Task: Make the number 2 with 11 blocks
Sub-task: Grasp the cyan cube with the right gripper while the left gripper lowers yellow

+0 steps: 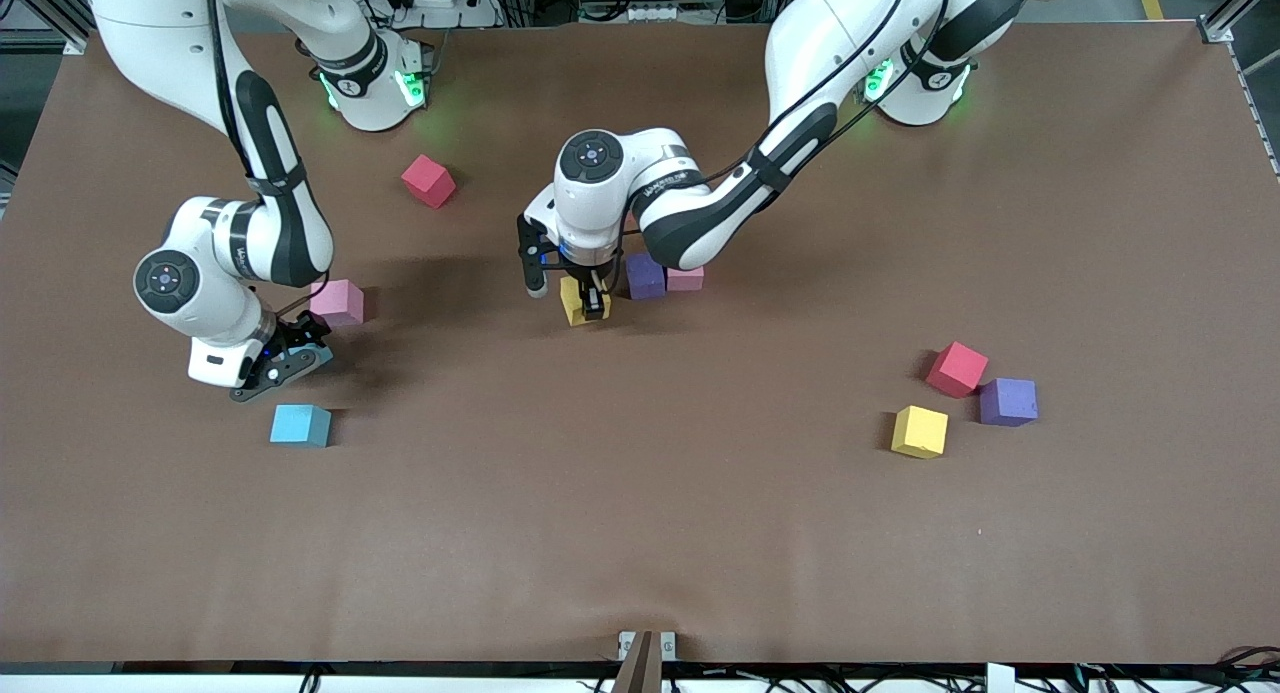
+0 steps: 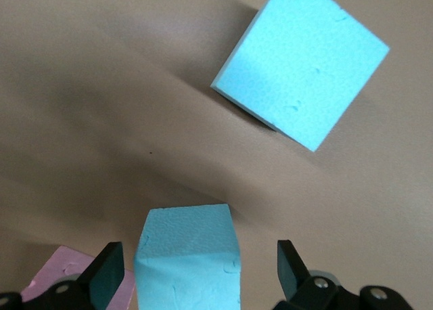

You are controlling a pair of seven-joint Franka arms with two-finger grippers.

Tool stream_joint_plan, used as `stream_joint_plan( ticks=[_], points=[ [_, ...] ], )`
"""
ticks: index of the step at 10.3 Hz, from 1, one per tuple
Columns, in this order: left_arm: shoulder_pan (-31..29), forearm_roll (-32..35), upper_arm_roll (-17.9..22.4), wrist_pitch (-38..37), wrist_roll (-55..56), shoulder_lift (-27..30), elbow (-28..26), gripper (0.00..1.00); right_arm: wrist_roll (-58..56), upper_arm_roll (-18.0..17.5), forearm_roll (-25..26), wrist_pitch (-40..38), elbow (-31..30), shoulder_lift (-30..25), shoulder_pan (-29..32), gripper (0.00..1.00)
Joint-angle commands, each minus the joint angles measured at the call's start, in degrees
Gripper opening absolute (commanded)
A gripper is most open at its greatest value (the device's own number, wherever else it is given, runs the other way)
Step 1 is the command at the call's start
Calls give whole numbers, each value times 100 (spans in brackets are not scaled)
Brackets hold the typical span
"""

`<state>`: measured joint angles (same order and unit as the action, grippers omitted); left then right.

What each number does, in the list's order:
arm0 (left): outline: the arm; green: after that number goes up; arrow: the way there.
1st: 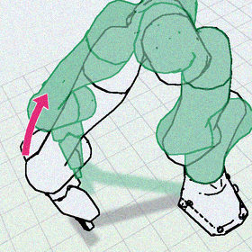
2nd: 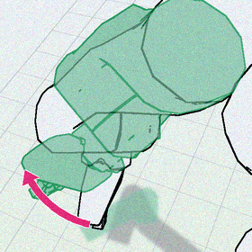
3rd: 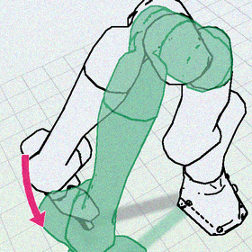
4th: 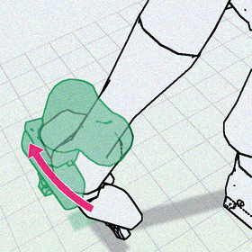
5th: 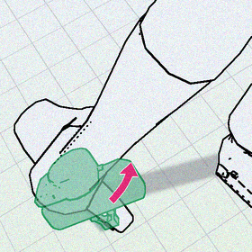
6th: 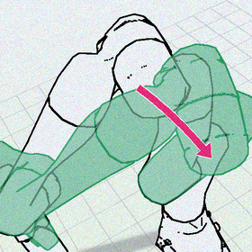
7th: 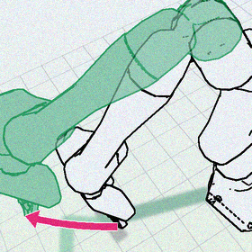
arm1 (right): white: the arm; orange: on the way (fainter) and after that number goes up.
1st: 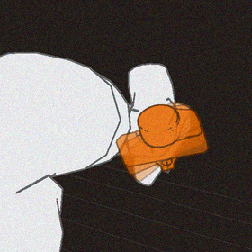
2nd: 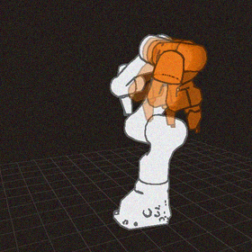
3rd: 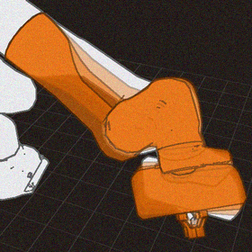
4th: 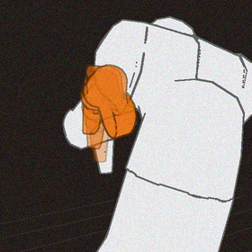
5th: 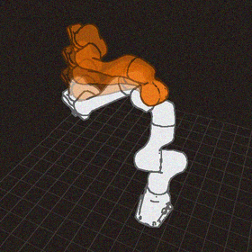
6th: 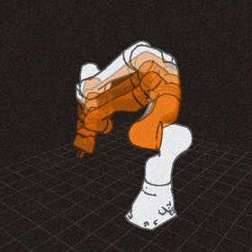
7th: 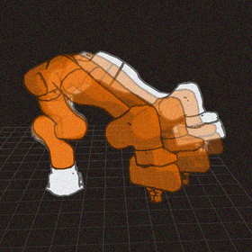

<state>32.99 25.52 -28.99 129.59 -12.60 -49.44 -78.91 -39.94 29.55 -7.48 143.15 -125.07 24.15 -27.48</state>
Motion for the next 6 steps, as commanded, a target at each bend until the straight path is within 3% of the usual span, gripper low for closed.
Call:
stream_joint_plan(
  ticks=[1,4,6],
  points=[
    [94,-100,69,5,-295,-101,157,38,-145,-72,-26,46,-87,-50,76,100],
    [172,-100,43,-274,-532,-49,70,37,-461,-116,-26,55,-88,-16,251,100],
    [129,-118,-97,-767,-760,4,60,37,-524,-361,-26,55,-88,-7,532,100]
  ],
)
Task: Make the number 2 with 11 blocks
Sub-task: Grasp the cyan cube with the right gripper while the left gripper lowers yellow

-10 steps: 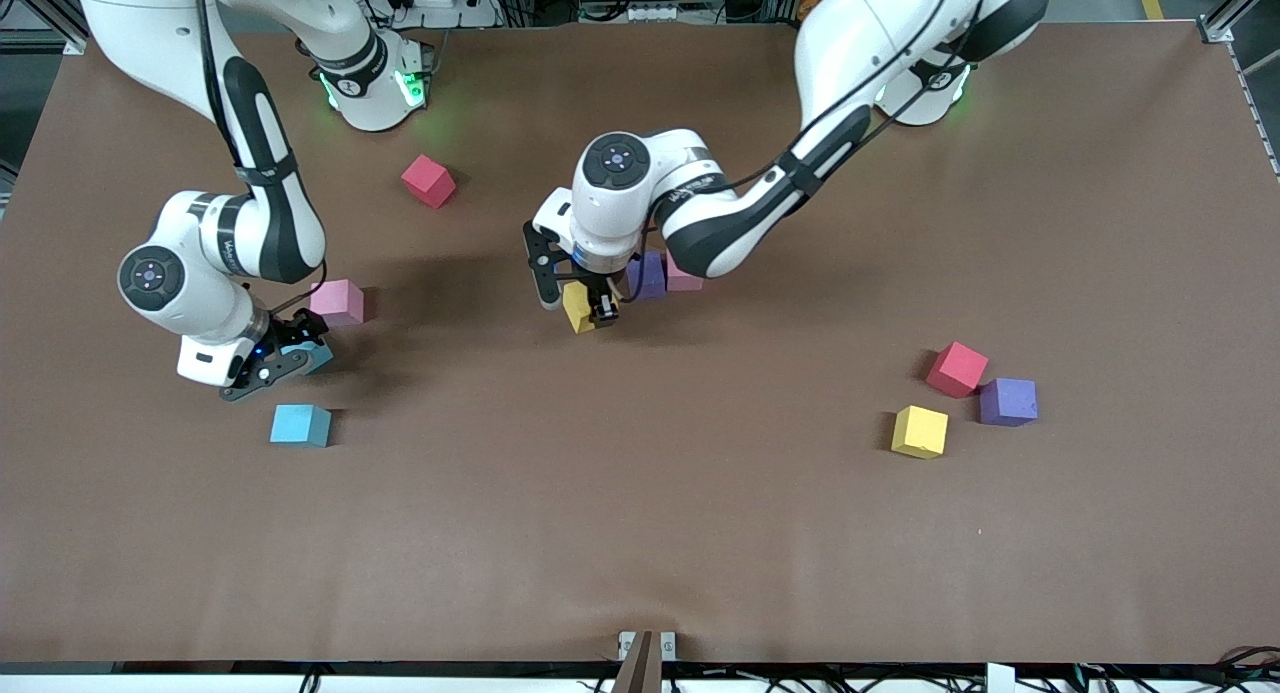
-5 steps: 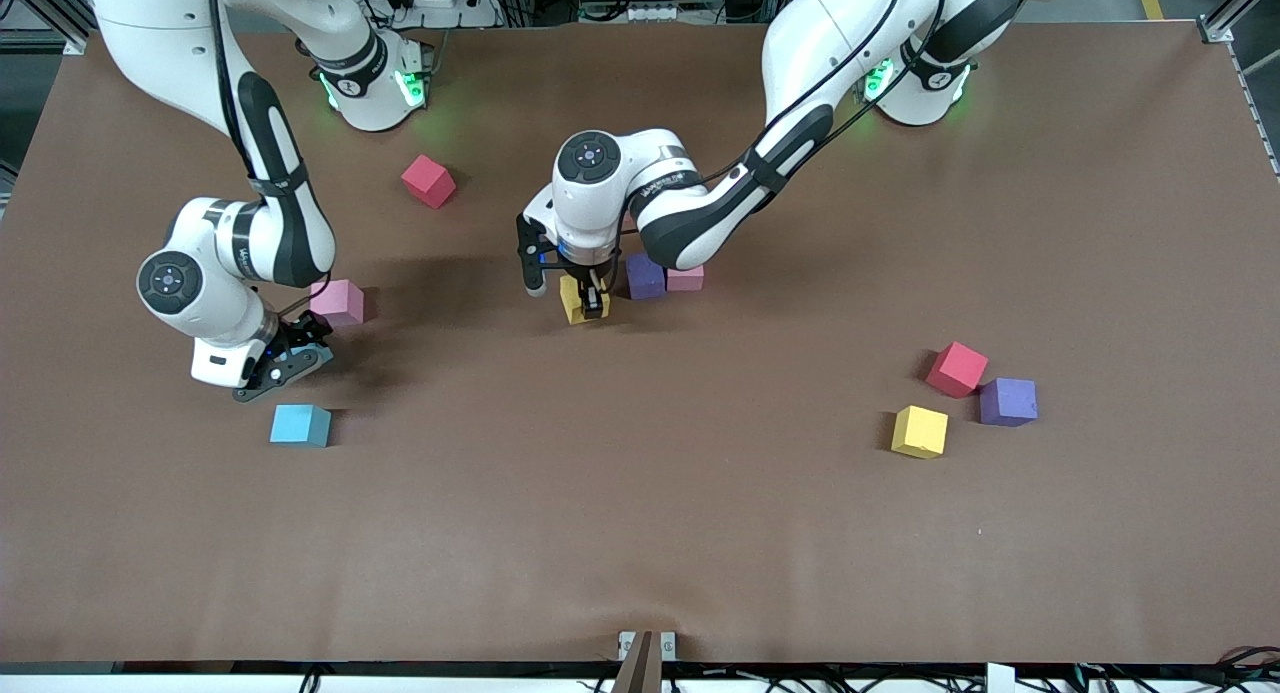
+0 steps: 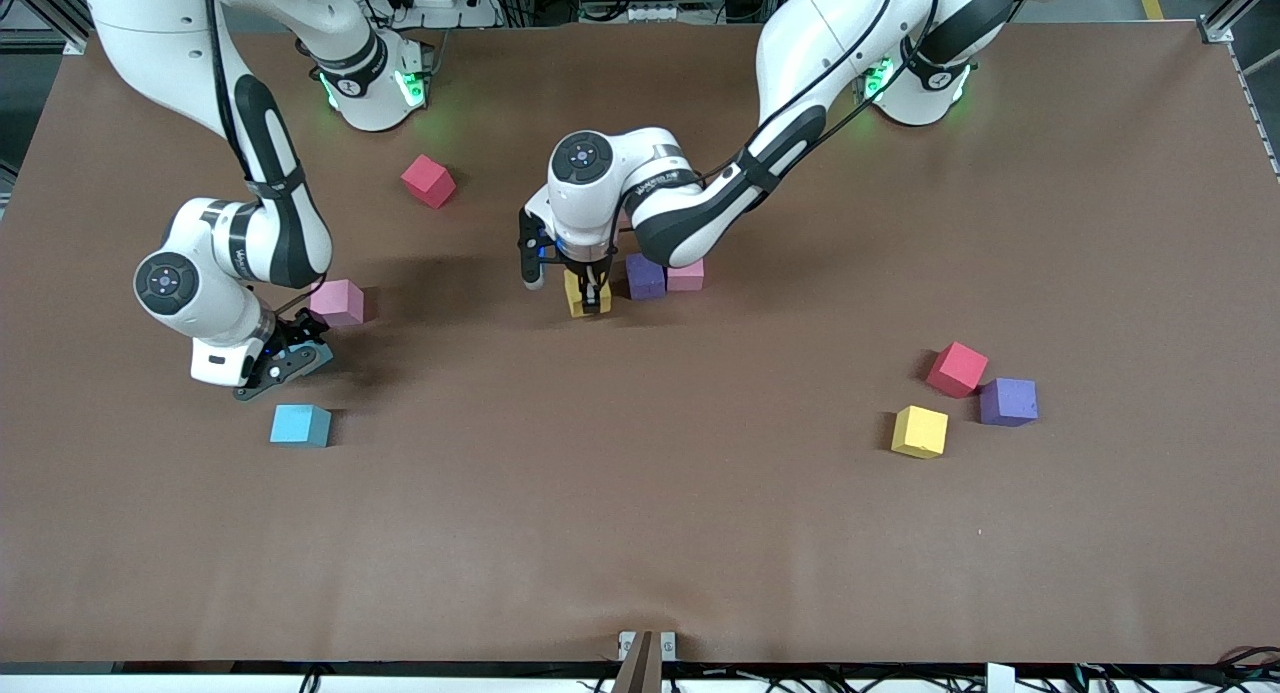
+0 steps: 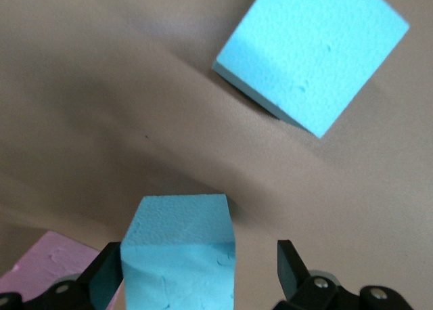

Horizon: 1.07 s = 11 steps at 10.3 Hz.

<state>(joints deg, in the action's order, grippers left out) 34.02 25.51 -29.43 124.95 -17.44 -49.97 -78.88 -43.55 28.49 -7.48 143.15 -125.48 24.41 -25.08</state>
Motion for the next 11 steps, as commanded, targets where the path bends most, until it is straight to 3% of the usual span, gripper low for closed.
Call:
stream_joint_plan(
  ticks=[1,8,9,10,11],
  points=[
    [26,-134,-54,-340,-312,40,31,37,-163,-370,-25,55,-38,-24,407,100],
    [-10,-143,-46,-489,-769,-30,-5,36,-163,-512,-219,99,-38,125,531,100],
    [-10,-134,-37,-489,-795,-39,-22,36,-163,-512,-227,99,-38,126,531,97],
    [34,-125,-19,-489,-796,-57,-22,36,-154,-512,-227,90,-38,126,531,62],
    [34,-108,-19,-489,-839,-83,-22,36,-154,-512,-227,81,-38,126,531,21]
  ],
)
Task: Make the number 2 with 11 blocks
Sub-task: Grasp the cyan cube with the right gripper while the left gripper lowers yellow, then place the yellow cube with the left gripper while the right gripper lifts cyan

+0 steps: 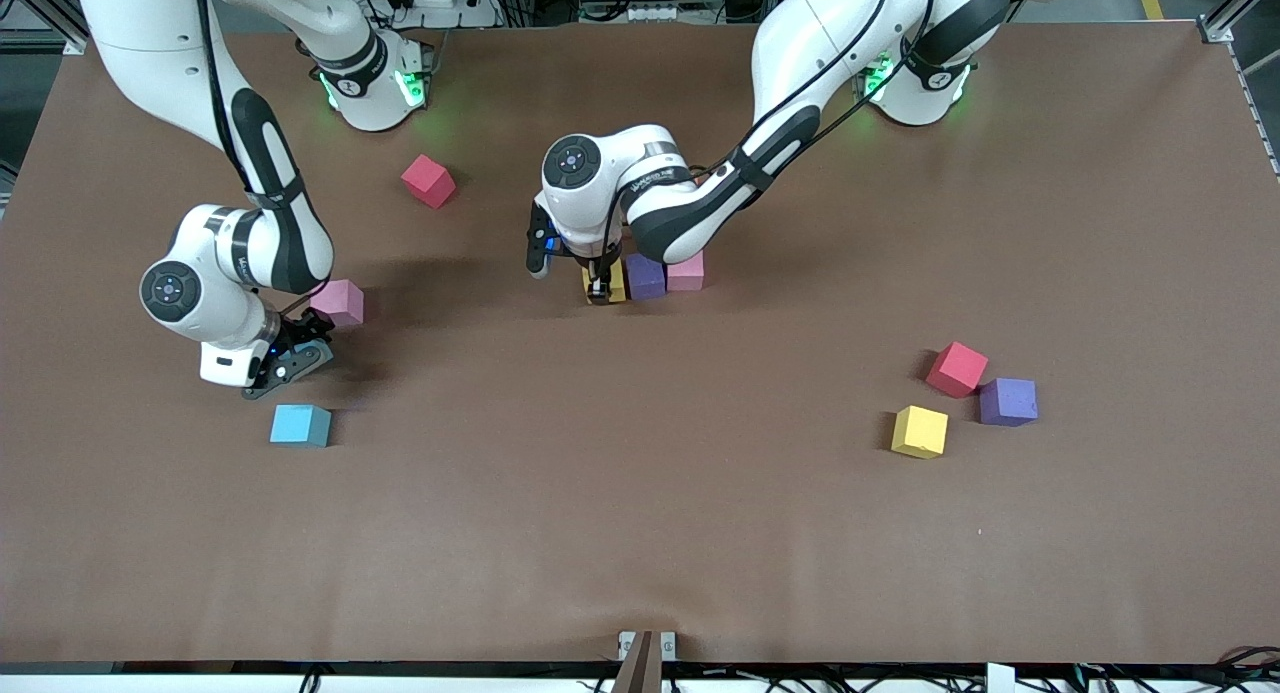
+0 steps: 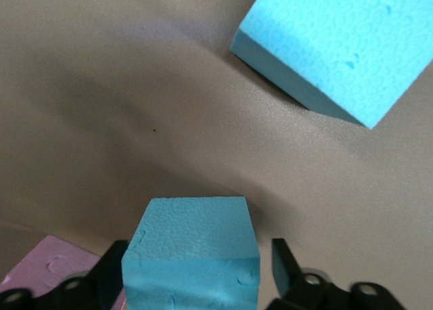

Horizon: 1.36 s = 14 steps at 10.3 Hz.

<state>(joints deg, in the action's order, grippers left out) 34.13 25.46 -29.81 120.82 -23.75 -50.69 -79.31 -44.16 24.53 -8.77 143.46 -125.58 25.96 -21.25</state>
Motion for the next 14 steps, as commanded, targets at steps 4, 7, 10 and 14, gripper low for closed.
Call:
stream_joint_plan(
  ticks=[4,7,10,14],
  points=[
    [6,-58,27,-68,-560,-37,38,35,-66,-133,-142,-20,42,-125,147,0],
    [24,-49,36,-68,-640,-72,29,35,-75,-124,-475,-798,471,-223,147,0],
    [41,-58,36,-68,-587,-81,12,34,-93,-115,-617,-960,587,-293,139,0],
    [41,-58,36,-68,-561,-81,-58,34,-31,-115,-626,-960,596,-302,130,0]
  ],
)
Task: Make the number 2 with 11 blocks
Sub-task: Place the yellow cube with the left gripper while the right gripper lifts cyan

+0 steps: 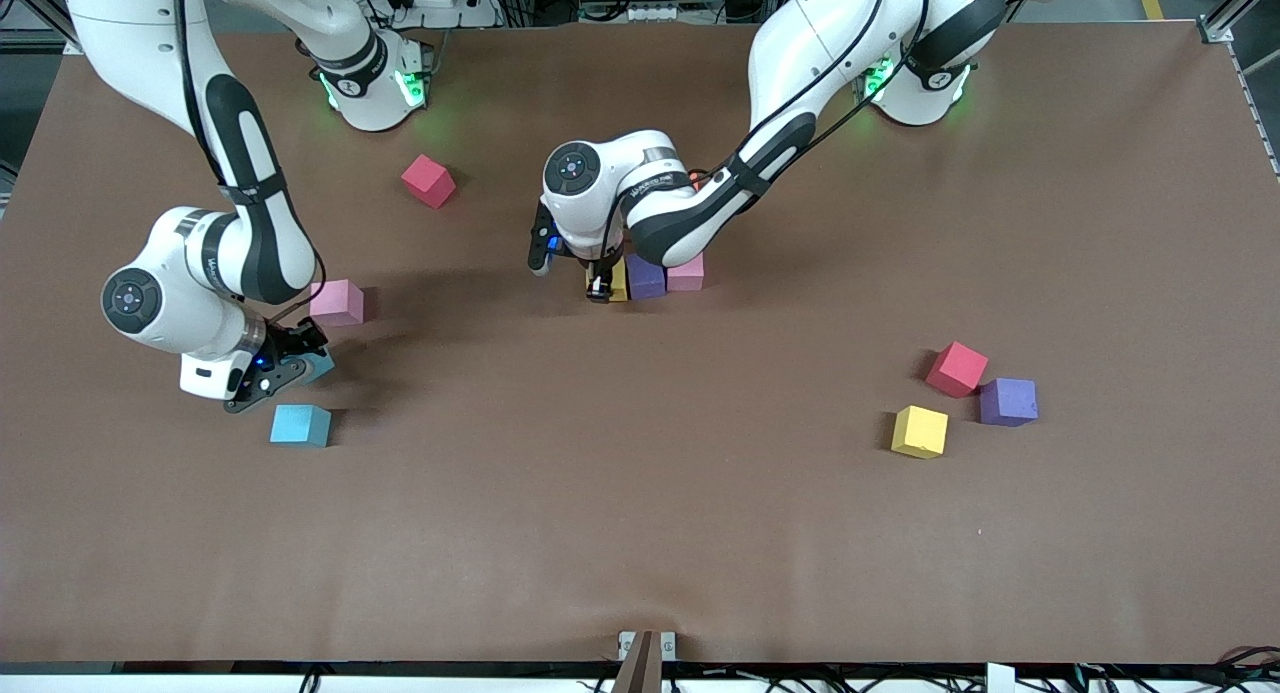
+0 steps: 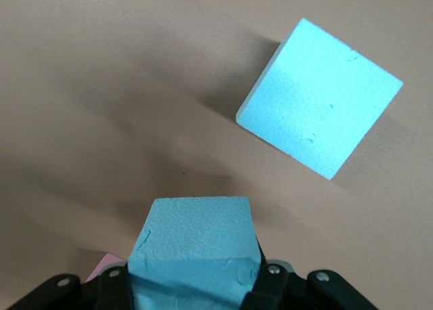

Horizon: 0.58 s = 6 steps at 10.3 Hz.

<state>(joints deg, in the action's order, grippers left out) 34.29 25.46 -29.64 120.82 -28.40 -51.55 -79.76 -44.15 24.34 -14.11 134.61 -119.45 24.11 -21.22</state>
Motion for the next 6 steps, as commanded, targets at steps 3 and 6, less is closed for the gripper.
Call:
stream_joint_plan(
  ticks=[3,6],
  points=[
    [33,-50,45,-67,-87,-31,-22,35,-24,-96,-110,-75,-17,-117,118,0],
    [69,-50,54,-67,-87,-57,-22,37,-15,-96,-118,-75,-17,-126,109,0]
  ],
)
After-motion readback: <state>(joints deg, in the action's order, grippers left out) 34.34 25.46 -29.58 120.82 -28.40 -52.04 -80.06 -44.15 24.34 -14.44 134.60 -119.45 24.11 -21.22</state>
